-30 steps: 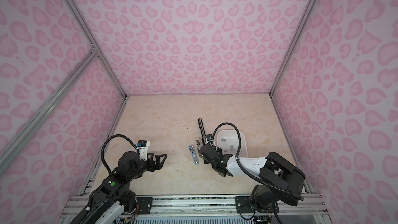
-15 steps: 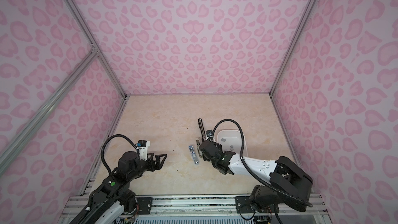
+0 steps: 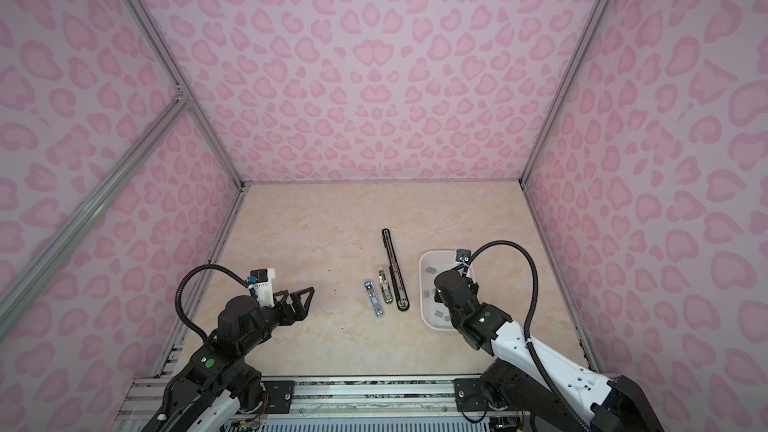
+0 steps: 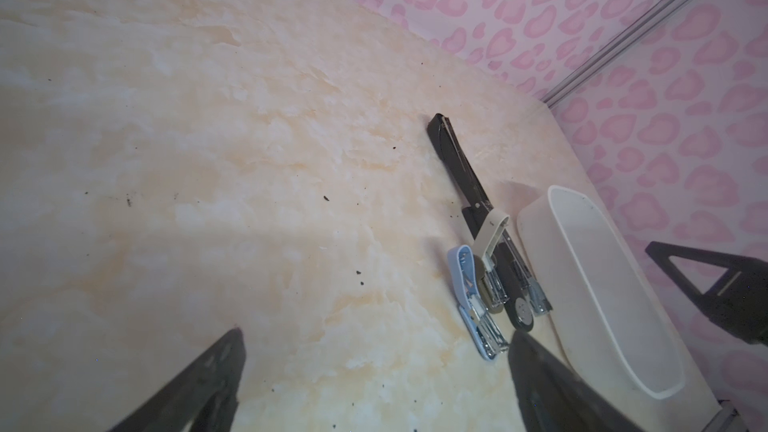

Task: Load the staples into the stapler
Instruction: 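Move the open right gripper over the white tray of staples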

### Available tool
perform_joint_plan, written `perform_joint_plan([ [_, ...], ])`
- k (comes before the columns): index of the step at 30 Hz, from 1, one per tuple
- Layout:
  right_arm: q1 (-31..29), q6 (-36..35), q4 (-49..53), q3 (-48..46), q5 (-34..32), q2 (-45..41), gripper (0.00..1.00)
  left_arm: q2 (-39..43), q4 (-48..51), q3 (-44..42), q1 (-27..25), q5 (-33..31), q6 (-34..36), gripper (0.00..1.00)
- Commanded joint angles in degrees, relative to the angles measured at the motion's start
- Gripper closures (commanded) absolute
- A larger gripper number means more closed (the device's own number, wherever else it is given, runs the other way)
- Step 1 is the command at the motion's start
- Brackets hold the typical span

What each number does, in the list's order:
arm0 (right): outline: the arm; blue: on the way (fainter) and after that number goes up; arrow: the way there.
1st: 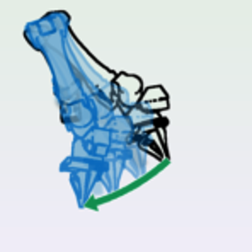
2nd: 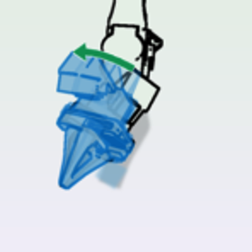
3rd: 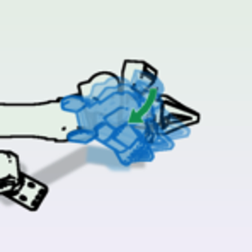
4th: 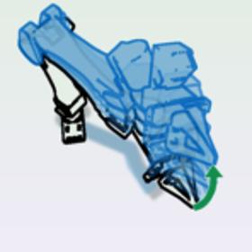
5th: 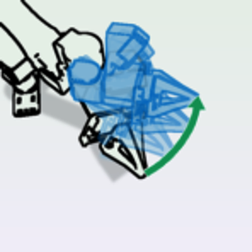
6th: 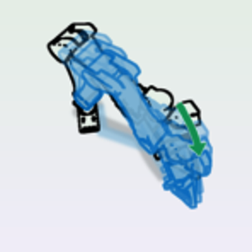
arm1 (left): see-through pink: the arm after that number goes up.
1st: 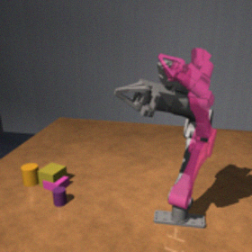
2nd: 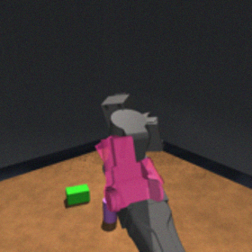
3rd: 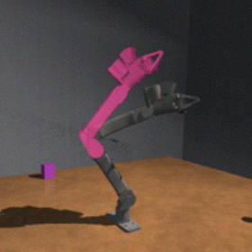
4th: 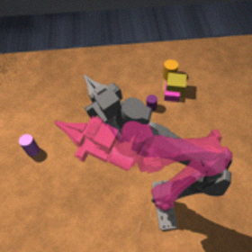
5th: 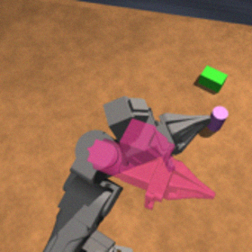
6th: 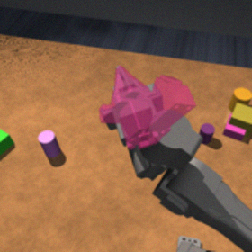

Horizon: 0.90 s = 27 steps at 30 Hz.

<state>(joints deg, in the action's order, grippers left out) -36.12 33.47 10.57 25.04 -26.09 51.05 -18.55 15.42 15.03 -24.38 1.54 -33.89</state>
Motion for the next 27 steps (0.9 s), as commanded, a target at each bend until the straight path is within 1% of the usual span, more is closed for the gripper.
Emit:
perform_joint_plan([
  [1, 4.6, 0.1, -1.3, -0.5, 6.9, 0.9, 0.76, 1.2, -0.4, 0.8, 0.0, -1.6, -2.6, 0.03],
  [3, 6.8, -0.6, -0.8, 0.8, 9.3, 4.0, 0.75, 0.6, -1.4, 0.1, 0.0, -1.1, -0.1, 0.04],
  [5, 7.5, -2.3, -0.1, 2.9, 10.6, 7.7, 0.74, -1.1, -0.1, 0.3, 0.0, -1.3, 1.2, 0.04],
  [8, 8.0, -3.5, 1.9, 6.2, 8.6, 13.4, 0.73, -3.9, -2.7, -0.8, 0.0, 1.6, 1.0, 0.04],
  [10, 9.2, -3.9, 1.1, 6.9, 8.9, 17.1, 0.73, -5.4, -3.1, -1.0, 0.0, 1.7, 1.3, 0.04],
  [12, 10.7, -4.8, 0.5, 7.3, 11.7, 20.1, 0.72, -6.4, -1.4, -0.6, 0.0, 0.1, 2.8, 0.04],
  [14, 11.2, -5.2, -0.9, 7.9, 13.5, 23.6, 0.70, -6.1, 0.6, -0.2, 0.0, -2.7, 1.9, 0.04],
  [15, 11.4, -5.1, -1.0, 8.8, 14.7, 25.1, 0.70, -5.5, 0.5, -0.4, -0.1, -2.7, 2.1, 0.00],
  [17, 11.5, -4.9, -1.4, 10.2, 16.2, 28.6, 0.69, -3.8, 1.0, -0.9, -0.1, -4.4, 1.8, 0.02],
  [19, 11.5, -4.3, -3.0, 9.7, 16.7, 30.3, 0.69, -1.9, 1.9, -1.3, -0.1, -5.6, 1.2, 0.01],
  [20, 11.5, -3.9, -3.7, 9.2, 16.4, 30.7, 0.68, -1.0, 2.0, -1.7, -0.1, -5.6, 1.0, 0.00],
  [23, 11.6, -3.1, -4.1, 8.3, 15.0, 31.0, 0.67, 0.9, 1.8, -2.6, -0.1, -5.2, 0.9, 0.01],
  [27, 11.6, -2.0, -3.3, 8.7, 15.3, 31.9, 0.67, 1.3, 1.6, -2.7, -0.1, -7.3, 0.8, 0.01],
])
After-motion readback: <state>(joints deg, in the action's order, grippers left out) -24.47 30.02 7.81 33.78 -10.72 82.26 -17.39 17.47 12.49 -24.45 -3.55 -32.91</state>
